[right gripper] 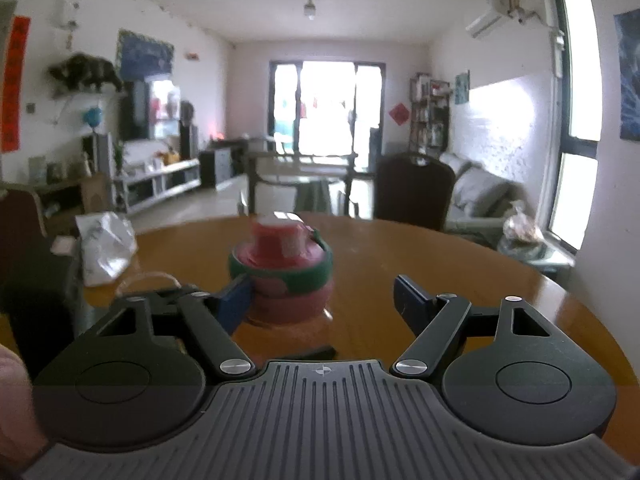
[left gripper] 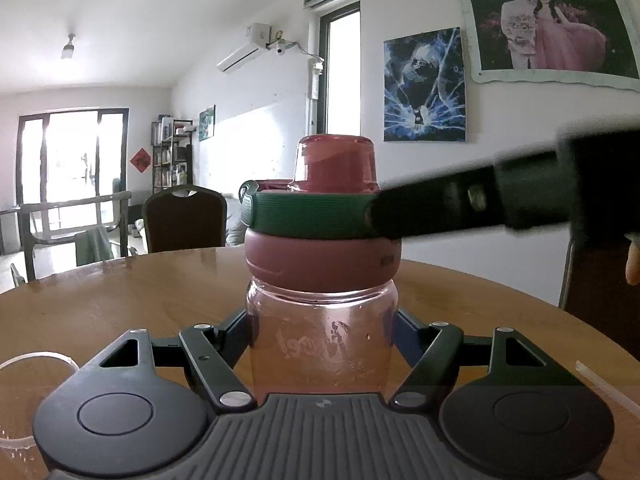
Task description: Unscrew bottle cap and pour
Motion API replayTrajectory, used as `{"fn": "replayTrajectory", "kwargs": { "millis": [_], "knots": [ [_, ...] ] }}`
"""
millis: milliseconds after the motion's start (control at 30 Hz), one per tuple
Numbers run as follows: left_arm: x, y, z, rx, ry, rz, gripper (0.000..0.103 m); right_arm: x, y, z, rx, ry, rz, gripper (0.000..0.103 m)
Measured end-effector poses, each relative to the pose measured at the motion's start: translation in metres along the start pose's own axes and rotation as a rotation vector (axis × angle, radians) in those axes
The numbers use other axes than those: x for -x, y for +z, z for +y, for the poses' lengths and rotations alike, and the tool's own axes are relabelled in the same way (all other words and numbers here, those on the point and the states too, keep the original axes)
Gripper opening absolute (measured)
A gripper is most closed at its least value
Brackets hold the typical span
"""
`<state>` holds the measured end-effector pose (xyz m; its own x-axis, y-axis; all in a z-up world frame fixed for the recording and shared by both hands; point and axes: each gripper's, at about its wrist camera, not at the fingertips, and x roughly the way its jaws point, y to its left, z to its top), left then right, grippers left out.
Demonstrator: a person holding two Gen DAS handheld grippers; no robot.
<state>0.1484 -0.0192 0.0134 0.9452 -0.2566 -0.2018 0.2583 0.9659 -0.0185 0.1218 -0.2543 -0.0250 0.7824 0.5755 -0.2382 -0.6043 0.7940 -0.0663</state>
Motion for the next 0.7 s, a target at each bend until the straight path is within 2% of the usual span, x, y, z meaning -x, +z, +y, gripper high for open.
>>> {"fn": "replayTrajectory", "kwargs": {
  "millis": [200,300,500,700],
  "knots": [
    [-0.004,-0.002,0.004,0.000,0.003,0.001,0.071,-0.030,0.006,0.020,0.011,-0.010,0.015,0.082],
    [-0.012,-0.002,0.014,0.002,0.003,0.000,0.071,-0.039,0.006,0.026,0.043,-0.084,0.011,0.082],
    [-0.030,0.000,0.040,0.006,-0.001,0.002,0.072,-0.024,0.001,0.014,0.030,-0.039,0.017,0.083],
    [-0.049,0.003,0.068,0.001,0.004,0.002,0.072,0.004,-0.001,-0.005,0.013,-0.119,0.014,0.084]
  ]
}}
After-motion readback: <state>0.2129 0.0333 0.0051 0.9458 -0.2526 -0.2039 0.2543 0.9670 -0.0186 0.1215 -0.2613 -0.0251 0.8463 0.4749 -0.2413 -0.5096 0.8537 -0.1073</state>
